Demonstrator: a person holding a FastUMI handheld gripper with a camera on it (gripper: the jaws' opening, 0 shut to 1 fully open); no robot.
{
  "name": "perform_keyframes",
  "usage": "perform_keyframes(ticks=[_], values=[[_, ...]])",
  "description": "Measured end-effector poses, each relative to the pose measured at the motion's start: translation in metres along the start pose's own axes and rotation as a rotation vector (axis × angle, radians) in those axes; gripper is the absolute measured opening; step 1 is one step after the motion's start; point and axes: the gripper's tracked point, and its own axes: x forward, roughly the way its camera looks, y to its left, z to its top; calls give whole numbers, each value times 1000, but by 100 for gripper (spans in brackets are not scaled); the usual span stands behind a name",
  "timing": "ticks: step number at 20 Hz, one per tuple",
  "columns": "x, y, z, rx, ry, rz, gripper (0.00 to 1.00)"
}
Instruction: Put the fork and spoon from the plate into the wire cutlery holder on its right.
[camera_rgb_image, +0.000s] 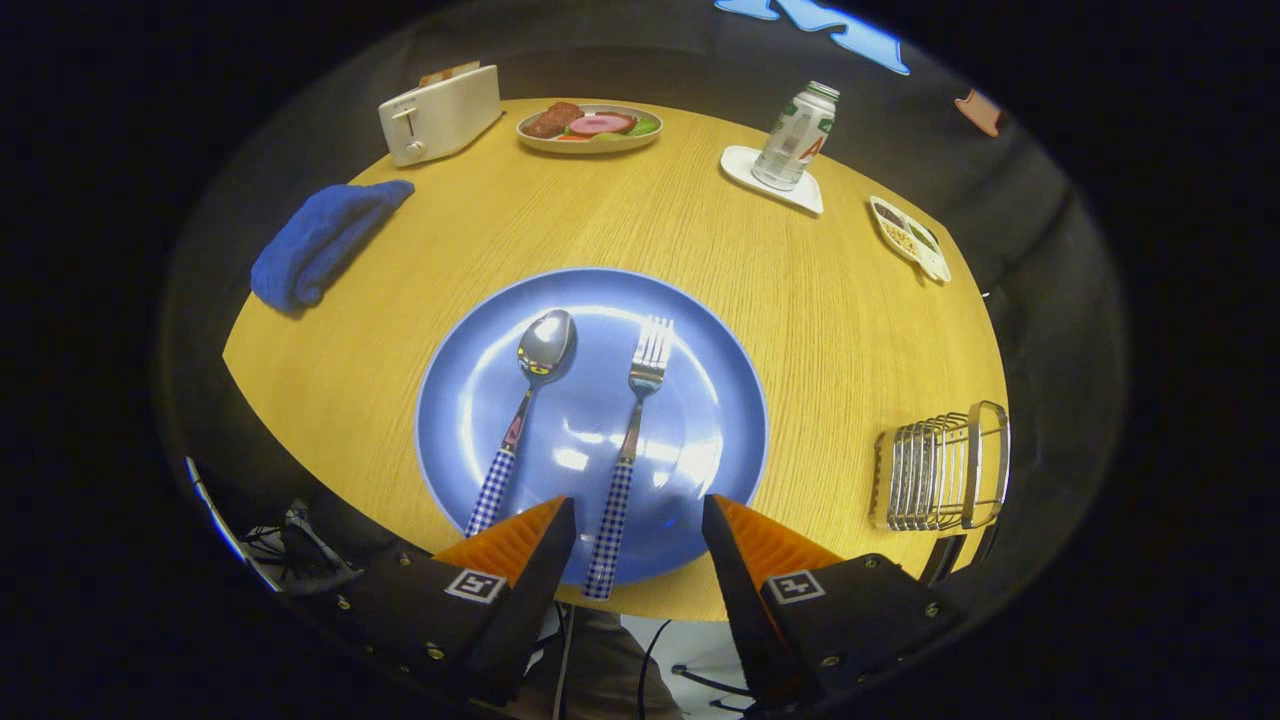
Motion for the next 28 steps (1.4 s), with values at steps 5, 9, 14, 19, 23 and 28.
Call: perform_keyframes(ticks=[5, 9, 14, 19, 23, 28], values=[[7, 5, -10, -27, 73, 17, 53], [14, 14, -18, -44, 129, 56, 53], [18, 16, -17, -49, 161, 106, 14], [11, 10, -9, -107, 175, 101, 4], [-12, -8, 1, -193, 153, 82, 4], [-45, -32, -2, -250, 168, 57, 4]])
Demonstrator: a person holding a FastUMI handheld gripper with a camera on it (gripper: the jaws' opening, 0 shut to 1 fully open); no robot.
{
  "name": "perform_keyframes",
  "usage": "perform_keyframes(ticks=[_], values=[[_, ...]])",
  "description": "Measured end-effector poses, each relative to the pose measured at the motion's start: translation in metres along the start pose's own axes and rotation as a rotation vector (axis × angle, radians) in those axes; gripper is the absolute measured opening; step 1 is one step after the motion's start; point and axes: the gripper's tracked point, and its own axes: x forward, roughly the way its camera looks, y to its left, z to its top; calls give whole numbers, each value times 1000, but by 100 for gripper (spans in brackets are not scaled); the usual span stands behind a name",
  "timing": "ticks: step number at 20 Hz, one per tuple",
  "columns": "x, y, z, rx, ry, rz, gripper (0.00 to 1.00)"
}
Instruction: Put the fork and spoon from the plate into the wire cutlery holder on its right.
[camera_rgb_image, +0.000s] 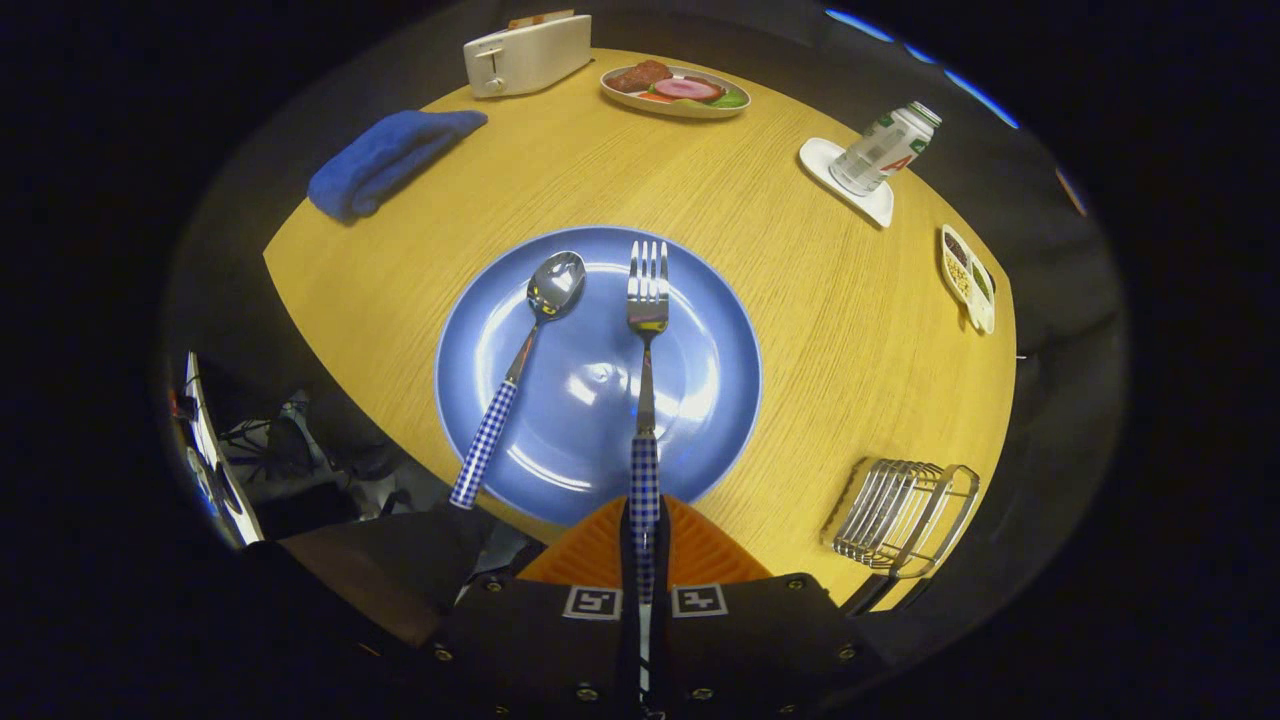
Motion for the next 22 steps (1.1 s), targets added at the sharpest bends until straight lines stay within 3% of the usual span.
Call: perform_keyframes(ticks=[13, 22], values=[[-70, -86, -69, 20, 120, -150, 4], [-104, -138, -128, 28, 306, -213, 4]])
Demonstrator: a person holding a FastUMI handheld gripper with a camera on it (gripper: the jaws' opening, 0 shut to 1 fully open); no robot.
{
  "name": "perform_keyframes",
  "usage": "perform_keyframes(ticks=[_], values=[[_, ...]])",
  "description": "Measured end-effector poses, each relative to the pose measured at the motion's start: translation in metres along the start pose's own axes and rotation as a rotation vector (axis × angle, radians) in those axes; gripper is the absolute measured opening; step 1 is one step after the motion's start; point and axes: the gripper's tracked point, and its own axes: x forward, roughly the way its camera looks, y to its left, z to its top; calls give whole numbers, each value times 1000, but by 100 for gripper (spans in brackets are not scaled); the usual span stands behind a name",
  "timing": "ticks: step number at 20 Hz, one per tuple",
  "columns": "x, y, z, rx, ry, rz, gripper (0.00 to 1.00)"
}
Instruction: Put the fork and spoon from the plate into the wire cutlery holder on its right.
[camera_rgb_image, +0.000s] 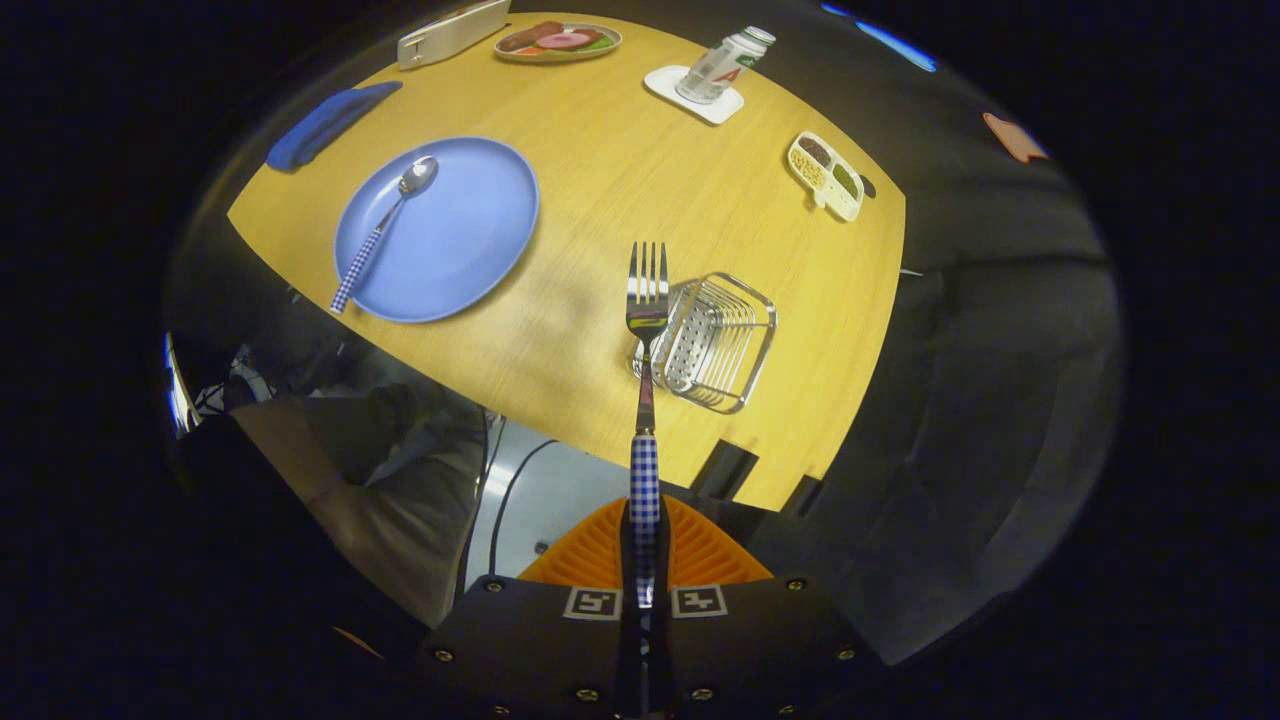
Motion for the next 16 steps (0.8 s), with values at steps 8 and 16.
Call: perform_keyframes(ticks=[8, 16], values=[[10, -55, -11, -102, 157, -72, 4], [31, -67, -1, -177, 243, -40, 4]])
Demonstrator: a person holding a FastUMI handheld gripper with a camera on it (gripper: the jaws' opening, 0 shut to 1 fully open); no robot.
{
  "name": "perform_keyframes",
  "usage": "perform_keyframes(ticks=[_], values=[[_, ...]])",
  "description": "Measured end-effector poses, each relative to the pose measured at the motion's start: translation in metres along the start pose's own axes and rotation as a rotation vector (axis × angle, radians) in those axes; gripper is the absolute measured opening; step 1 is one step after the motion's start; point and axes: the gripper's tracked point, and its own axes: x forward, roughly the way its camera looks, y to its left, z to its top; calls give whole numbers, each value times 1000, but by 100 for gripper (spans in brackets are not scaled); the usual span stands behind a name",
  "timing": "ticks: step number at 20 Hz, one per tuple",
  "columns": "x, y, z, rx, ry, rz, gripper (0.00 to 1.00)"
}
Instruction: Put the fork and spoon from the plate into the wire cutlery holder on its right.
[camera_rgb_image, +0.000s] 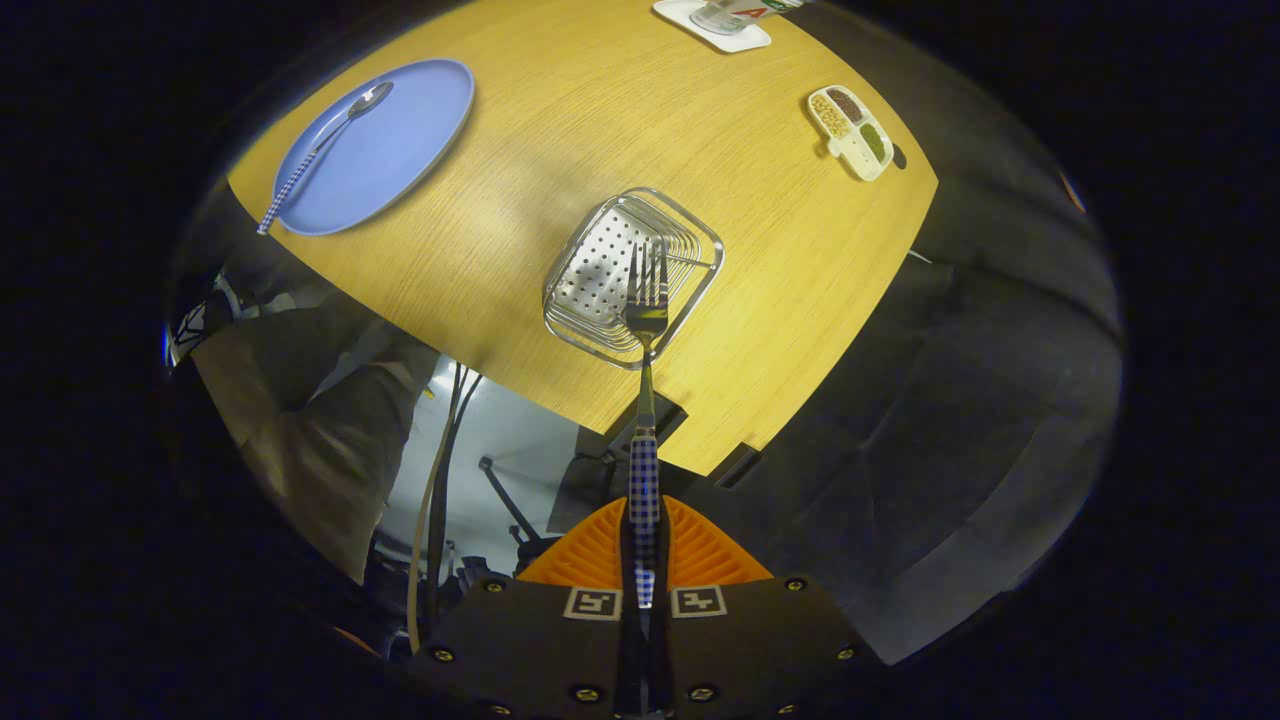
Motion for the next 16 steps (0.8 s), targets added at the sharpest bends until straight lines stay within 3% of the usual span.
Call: perform_keyframes(ticks=[4, 16], values=[[14, -1, 12, -43, 31, 31, 4], [33, -7, 41, -145, 61, 18, 7]])
